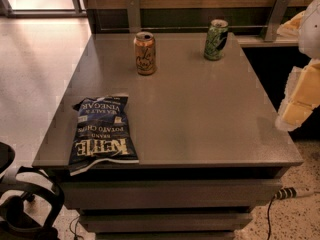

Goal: Move green can near blue chip bag

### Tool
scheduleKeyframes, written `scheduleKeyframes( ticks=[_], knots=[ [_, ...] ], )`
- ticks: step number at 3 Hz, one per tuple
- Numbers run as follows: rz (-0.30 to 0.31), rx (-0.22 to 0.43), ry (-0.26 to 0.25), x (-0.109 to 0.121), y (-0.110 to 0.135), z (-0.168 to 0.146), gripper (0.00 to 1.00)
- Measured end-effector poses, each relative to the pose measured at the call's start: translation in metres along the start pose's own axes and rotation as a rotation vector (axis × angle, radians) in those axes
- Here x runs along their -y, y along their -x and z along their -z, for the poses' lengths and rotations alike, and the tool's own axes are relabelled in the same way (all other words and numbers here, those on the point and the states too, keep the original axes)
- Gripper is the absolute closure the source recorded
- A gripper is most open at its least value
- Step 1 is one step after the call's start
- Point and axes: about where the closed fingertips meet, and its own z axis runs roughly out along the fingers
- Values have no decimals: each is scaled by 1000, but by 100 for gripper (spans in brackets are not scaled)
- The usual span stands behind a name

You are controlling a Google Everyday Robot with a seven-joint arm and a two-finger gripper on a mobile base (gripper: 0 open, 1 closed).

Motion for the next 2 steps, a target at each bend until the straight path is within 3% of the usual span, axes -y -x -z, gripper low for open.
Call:
scheduleKeyframes(
  ticks=[1,2],
  knots=[
    [0,0,0,0,0,0,0],
    [-10,51,-29,23,-7,-5,0]
  ],
)
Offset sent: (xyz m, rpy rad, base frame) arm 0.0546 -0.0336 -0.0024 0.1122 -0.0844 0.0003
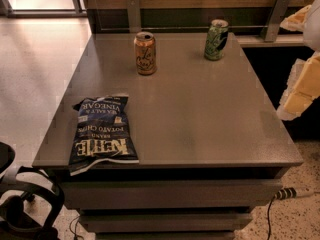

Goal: Move green can near blue chip bag

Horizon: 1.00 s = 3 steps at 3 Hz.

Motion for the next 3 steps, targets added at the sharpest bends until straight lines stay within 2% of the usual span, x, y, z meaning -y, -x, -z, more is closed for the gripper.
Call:
scheduleKeyframes(
  ticks=[1,3],
  knots=[
    [-76,97,-60,25,-15,-9,0],
    [-329,372,-197,49,-36,-40,0]
  ],
)
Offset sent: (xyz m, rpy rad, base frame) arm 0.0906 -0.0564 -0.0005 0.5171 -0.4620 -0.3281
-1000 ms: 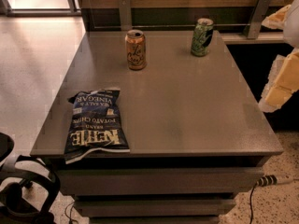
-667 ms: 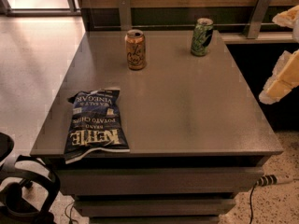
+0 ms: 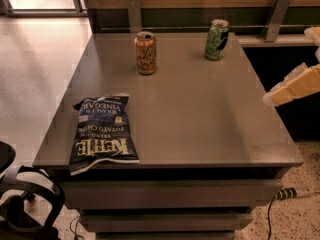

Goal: Move green can near blue chip bag

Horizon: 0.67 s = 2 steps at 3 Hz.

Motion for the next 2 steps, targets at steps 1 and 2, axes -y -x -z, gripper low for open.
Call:
scheduleKeyframes(
  ticks=[1,2],
  knots=[
    [-105,180,-79,39,-1,-25,0],
    [-199,352,-147,84,5,-49,0]
  ],
)
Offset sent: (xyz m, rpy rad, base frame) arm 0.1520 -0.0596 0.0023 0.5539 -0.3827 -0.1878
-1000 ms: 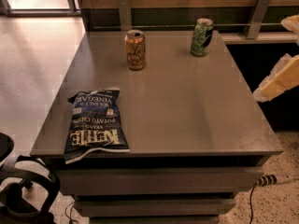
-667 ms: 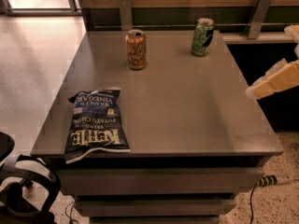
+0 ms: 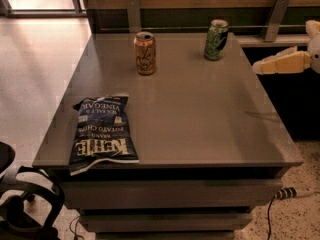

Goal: Move green can near blue chip bag

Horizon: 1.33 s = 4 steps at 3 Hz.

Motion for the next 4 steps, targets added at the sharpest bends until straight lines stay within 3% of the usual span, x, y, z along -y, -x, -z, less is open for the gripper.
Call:
scheduleKeyframes(
  ticks=[2,3,4],
  knots=[
    [-22,18,1,3,-3,-11,0],
    [-32,33,27,1,0,-36,0],
    [-75,77,82,-4,4,-89,0]
  ],
)
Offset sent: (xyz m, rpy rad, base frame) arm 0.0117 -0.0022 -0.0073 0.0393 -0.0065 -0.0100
